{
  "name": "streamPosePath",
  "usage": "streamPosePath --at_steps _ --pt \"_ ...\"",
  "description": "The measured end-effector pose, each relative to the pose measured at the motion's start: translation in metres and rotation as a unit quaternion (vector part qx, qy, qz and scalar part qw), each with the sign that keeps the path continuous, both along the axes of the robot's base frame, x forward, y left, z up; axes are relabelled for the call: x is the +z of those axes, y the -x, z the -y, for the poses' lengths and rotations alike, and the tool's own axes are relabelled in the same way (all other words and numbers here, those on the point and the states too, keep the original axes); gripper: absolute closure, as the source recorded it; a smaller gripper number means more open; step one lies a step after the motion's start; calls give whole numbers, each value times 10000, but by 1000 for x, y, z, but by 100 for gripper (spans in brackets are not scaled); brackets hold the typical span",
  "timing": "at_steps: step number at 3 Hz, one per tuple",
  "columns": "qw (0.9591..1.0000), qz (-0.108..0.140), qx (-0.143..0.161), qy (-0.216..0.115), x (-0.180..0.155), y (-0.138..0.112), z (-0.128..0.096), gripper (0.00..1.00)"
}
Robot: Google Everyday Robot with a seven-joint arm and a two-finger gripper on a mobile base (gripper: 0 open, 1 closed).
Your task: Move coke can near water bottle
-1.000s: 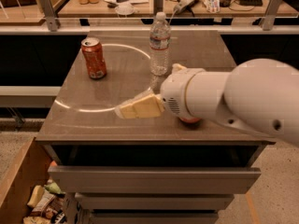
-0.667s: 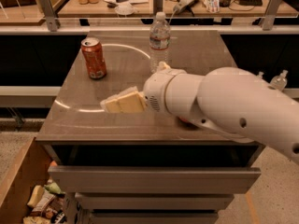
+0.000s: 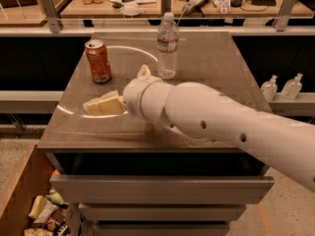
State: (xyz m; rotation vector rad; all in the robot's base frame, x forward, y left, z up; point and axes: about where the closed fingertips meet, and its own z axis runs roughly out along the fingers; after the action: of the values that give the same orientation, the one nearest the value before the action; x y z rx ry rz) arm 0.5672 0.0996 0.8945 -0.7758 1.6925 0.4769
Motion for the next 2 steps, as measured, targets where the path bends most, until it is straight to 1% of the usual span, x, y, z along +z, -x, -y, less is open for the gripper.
streamPosePath --at_steps 1,2 --pt "10000 28 -16 -33 -4 -6 -6 0" --pt "9999 51 -124 -56 2 -5 -5 0"
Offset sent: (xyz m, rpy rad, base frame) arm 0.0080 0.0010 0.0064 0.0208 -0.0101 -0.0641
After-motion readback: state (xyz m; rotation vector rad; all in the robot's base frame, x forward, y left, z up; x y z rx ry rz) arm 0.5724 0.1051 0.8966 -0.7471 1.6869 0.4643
